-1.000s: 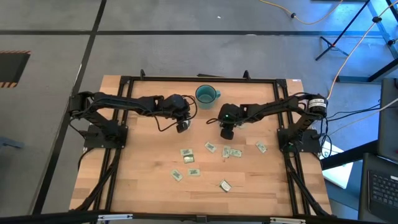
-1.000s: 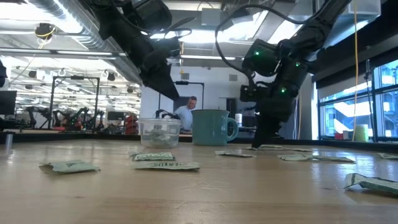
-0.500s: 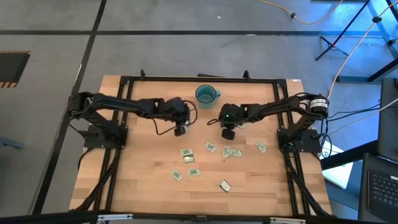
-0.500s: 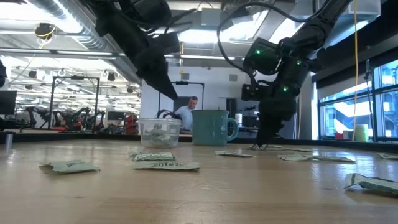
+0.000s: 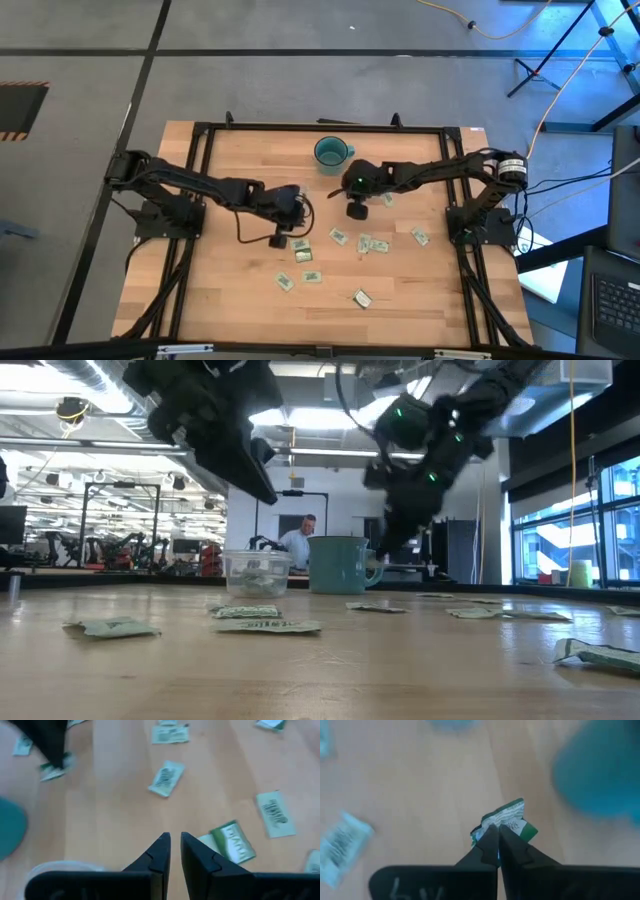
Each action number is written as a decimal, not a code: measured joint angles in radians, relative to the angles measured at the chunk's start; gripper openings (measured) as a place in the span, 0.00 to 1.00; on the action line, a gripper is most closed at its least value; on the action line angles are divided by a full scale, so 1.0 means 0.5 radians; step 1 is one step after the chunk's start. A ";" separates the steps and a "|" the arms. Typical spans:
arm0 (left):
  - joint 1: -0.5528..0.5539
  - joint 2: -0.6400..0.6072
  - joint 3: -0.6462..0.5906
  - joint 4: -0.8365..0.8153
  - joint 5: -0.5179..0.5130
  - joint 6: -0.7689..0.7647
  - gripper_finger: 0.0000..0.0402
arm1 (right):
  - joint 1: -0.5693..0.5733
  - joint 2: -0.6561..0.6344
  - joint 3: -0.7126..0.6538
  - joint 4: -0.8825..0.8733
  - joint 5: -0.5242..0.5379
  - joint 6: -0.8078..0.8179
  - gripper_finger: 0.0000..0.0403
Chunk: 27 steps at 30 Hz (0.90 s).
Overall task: Pick and place Stevia / Truvia into bins
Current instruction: Put the dark green truvia packet into the transparent container
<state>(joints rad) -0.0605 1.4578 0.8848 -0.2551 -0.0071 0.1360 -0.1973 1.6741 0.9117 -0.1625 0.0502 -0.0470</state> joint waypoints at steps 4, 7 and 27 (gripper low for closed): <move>-0.078 -0.001 0.000 -0.013 -0.001 -0.072 0.09 | 0.065 -0.001 0.179 0.028 -0.004 -0.130 0.01; -0.130 -0.001 0.000 -0.075 -0.002 -0.122 0.09 | 0.114 -0.001 0.272 0.158 -0.005 -0.193 0.01; -0.417 -0.001 0.000 -0.442 0.010 -0.526 0.09 | 0.154 0.643 0.721 0.630 -0.176 -0.512 0.01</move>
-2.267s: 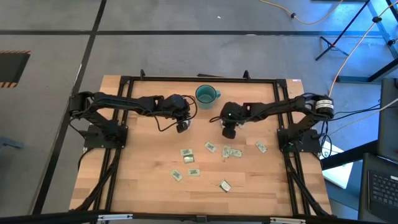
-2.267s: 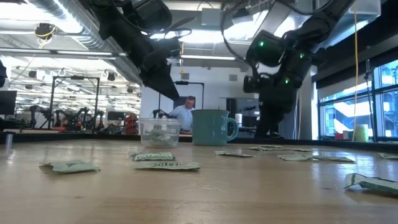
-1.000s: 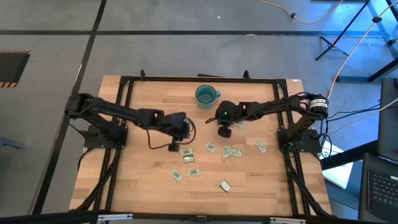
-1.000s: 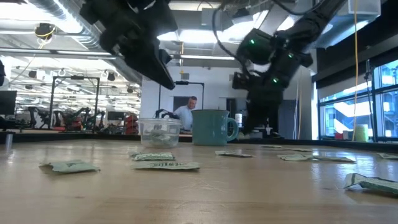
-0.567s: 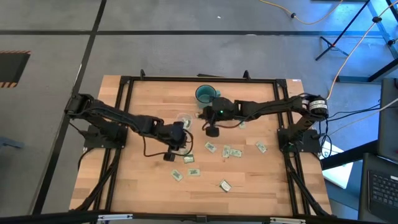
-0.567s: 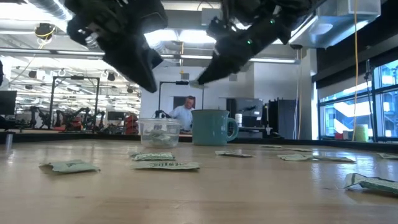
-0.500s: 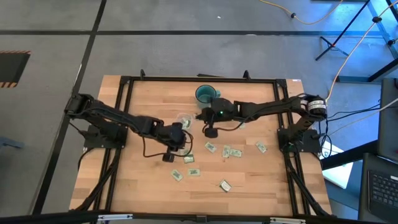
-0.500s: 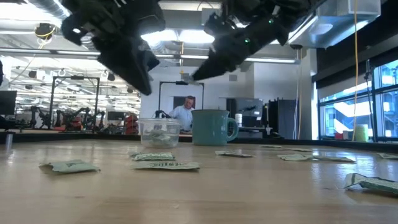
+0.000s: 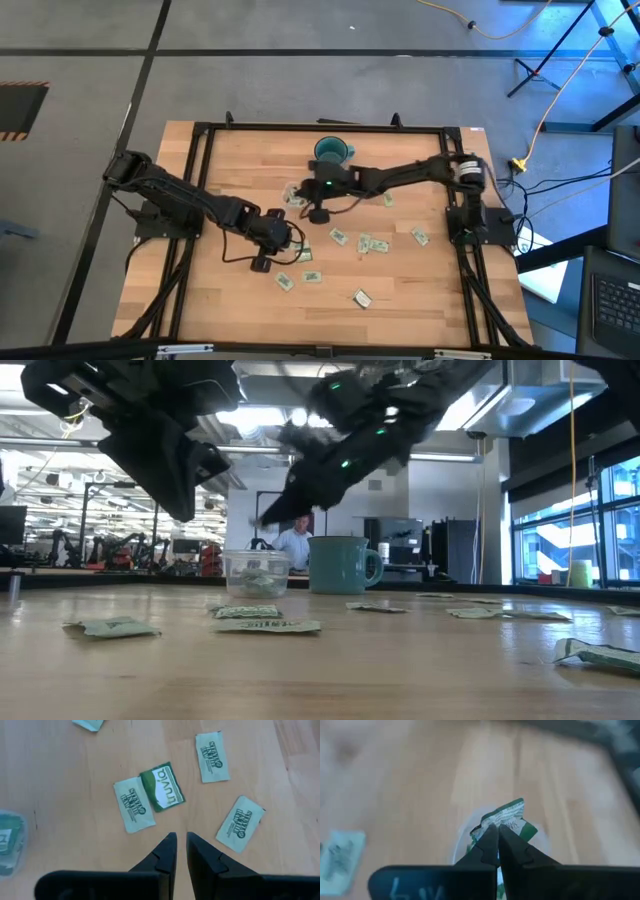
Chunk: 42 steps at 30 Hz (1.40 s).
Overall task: Pick and place Stevia / Truvia into bins
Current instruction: Put the dark green truvia packet into the transparent container, then put the green stevia packet into the transparent container
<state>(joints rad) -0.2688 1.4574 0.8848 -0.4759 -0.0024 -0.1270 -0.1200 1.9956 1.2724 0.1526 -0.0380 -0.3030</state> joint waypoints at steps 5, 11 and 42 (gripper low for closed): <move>0.000 0.000 0.000 -0.016 -0.008 -0.069 0.09 | -0.015 0.183 0.272 -0.411 0.061 -0.047 0.01; 0.000 0.000 0.000 -0.022 -0.009 -0.071 0.09 | -0.022 0.239 0.338 -0.505 0.087 -0.048 0.01; 0.010 0.000 -0.077 0.366 -0.187 0.226 0.09 | -0.029 -0.744 -0.479 -0.358 0.037 0.238 0.29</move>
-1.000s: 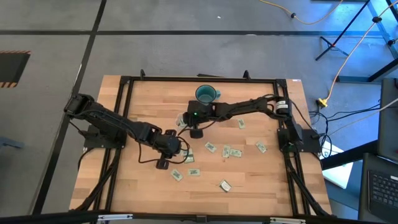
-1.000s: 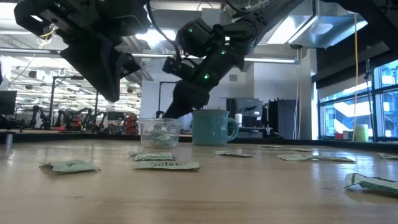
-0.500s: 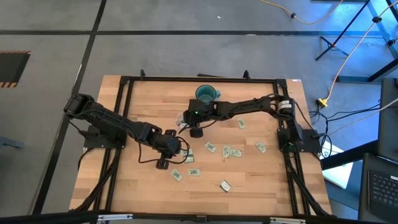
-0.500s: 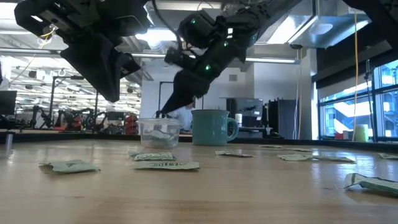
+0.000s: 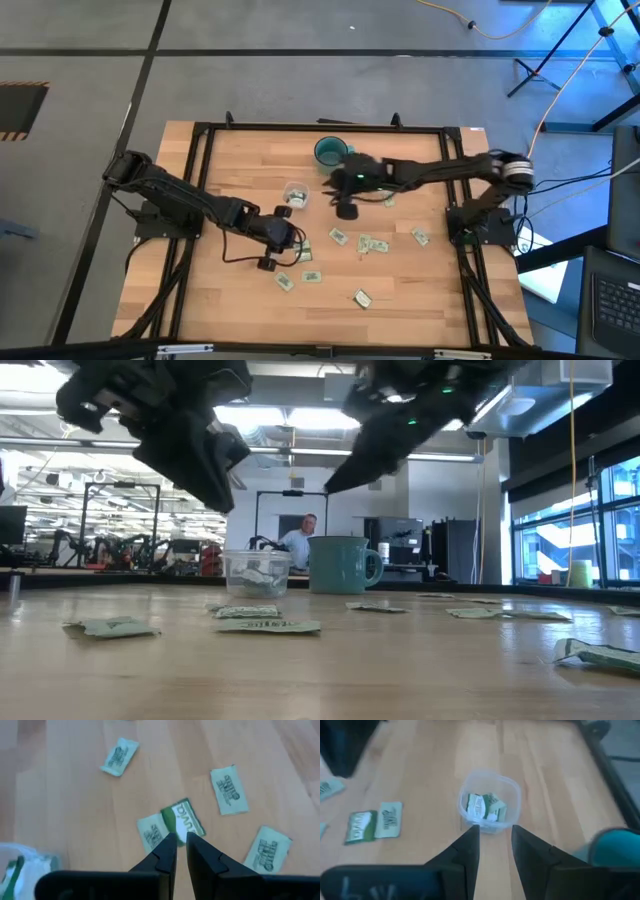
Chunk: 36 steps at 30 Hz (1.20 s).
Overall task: Pick and place Stevia / Truvia into bins
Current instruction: Put the green stevia packet into the transparent container
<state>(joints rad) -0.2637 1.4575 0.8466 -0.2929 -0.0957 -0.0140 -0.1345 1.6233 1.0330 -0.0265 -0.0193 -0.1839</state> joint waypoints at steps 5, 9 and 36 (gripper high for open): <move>0.034 0.069 -0.058 0.131 -0.033 0.039 0.11 | 0.000 -0.285 -0.360 0.279 0.006 0.135 0.29; 0.035 0.191 -0.058 0.170 -0.029 0.039 0.16 | 0.001 -0.409 -0.529 0.399 0.005 0.225 0.29; 0.100 0.572 -0.050 0.222 0.018 -0.120 0.01 | 0.001 -0.434 -0.602 0.383 0.075 0.247 0.29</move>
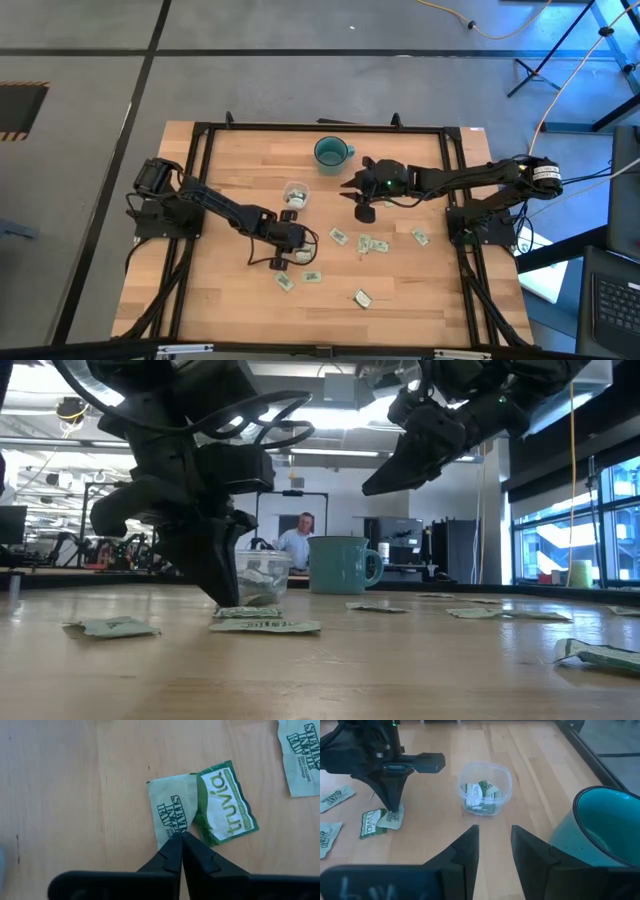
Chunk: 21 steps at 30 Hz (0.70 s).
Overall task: Pick and place Stevia / Truvia into bins
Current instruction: Put the green stevia packet into the transparent container
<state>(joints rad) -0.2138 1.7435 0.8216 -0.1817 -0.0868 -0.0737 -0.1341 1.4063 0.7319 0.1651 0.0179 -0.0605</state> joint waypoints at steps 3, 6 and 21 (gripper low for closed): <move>0.000 -0.045 -0.005 -0.021 0.002 -0.002 0.01 | 0.000 0.000 0.000 -0.004 0.000 -0.001 0.29; 0.000 -0.153 -0.022 -0.127 0.013 -0.004 0.01 | 0.000 0.000 0.000 -0.014 0.000 -0.007 0.29; 0.230 -0.736 -0.010 -0.234 -0.576 0.278 0.01 | -0.001 0.000 0.000 -0.043 0.000 -0.060 0.29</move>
<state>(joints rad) -0.0987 1.3756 0.8165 -0.2989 -0.3750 0.0653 -0.1345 1.4063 0.7319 0.1439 0.0181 -0.0904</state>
